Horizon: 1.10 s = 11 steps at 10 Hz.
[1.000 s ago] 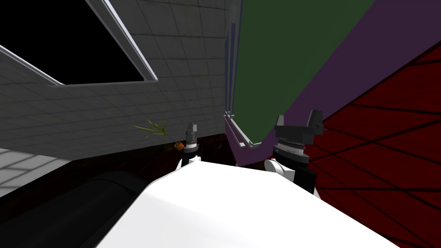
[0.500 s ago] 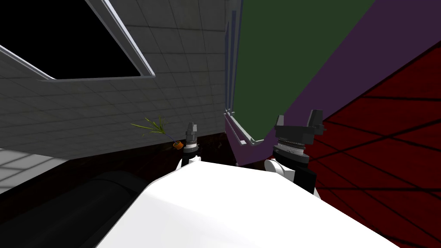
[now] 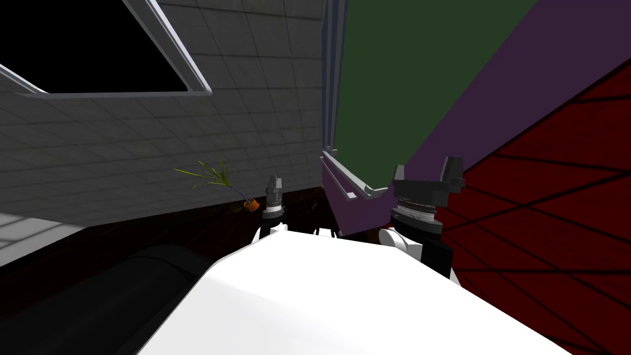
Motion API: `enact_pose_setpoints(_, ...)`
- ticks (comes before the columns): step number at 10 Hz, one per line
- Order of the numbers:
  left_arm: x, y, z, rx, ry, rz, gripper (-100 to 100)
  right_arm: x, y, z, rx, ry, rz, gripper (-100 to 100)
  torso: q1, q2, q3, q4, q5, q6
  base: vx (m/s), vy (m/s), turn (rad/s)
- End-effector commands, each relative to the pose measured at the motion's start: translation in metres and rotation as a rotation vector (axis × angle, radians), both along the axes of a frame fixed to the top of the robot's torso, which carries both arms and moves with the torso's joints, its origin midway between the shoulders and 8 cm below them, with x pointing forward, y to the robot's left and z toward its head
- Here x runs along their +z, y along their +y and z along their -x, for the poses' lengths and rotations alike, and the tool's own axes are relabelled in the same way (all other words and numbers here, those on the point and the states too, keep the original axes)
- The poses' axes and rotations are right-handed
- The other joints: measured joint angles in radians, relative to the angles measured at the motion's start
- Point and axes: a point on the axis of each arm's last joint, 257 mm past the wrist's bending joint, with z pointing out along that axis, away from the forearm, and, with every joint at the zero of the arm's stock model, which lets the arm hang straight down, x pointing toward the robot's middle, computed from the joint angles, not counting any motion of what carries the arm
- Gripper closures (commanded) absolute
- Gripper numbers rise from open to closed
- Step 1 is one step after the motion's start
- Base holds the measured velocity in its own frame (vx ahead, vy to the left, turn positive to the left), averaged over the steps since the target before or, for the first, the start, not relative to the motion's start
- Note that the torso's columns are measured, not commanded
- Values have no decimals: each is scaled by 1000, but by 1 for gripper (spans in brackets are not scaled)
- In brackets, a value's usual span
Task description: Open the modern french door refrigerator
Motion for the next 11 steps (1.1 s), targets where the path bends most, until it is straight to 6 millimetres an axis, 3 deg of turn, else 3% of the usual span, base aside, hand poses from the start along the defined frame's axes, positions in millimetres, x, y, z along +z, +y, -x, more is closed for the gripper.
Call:
enact_pose_setpoints(1, 0, 0, 0, 0, 0, 0, 0, -5, 9, -5, -26, 23, 97, -100, 0, 9, -20, 10, 0, 0, 10, 19, -4)
enact_pose_setpoints(11, 0, 0, 0, 0, 0, 0, 0, -42, 33, -26, -254, 107, 492, -100, 1, 2, -32, 8, -1, -4, 19, 23, -10)
